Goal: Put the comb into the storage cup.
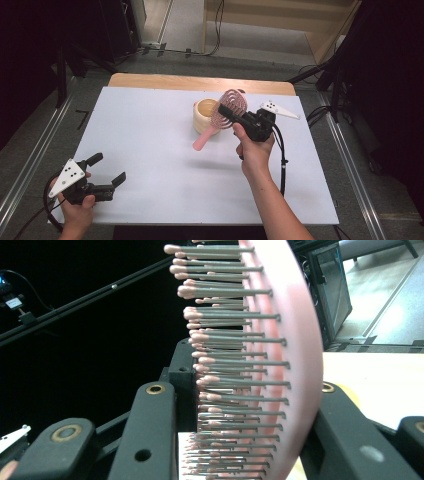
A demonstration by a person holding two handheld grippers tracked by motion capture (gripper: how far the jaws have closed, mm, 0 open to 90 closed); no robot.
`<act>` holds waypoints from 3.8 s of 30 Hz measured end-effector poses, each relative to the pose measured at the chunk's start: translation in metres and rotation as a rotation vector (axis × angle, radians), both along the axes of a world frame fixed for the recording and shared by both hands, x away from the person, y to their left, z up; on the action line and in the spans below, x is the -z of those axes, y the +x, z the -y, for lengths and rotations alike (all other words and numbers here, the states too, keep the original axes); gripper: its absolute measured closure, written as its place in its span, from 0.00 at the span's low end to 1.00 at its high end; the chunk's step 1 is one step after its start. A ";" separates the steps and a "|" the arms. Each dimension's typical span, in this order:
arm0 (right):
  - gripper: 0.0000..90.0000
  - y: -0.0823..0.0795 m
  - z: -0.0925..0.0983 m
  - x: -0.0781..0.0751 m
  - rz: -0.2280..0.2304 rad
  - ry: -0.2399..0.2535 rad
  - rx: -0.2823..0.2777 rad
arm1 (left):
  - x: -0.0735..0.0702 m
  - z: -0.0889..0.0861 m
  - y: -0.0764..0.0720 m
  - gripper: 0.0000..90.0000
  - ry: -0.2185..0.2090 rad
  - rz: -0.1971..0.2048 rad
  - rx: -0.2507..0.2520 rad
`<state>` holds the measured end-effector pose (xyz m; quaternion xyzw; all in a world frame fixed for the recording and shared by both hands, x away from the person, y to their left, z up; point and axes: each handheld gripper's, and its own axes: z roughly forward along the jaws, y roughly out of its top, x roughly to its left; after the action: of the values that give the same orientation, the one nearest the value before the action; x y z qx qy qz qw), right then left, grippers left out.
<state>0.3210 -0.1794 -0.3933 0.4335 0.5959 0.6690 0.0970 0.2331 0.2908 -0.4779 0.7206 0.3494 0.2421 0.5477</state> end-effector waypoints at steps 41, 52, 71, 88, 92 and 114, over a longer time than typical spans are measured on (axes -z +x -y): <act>0.69 0.032 0.018 -0.013 -0.005 0.005 0.039 | 0.003 0.002 0.001 0.00 -0.004 -0.016 0.002; 0.69 0.039 0.023 -0.019 -0.003 0.015 0.054 | 0.003 0.002 0.001 0.00 -0.002 -0.019 0.004; 0.69 0.053 0.035 -0.026 -0.005 0.039 0.079 | 0.004 0.002 0.001 0.00 -0.001 -0.019 0.006; 0.69 0.065 0.041 -0.032 0.005 0.057 0.112 | 0.004 0.003 0.001 0.00 -0.002 -0.017 0.008; 0.69 0.067 0.041 -0.033 0.003 0.055 0.119 | 0.004 0.003 0.001 0.00 -0.003 -0.017 0.009; 0.69 0.085 0.033 -0.023 -0.003 0.002 0.144 | 0.004 0.002 0.001 0.00 -0.001 -0.015 0.014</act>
<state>0.4056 -0.2121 -0.3699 0.4763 0.5628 0.6602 0.1435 0.2339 0.2884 -0.4815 0.7246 0.3487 0.2327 0.5469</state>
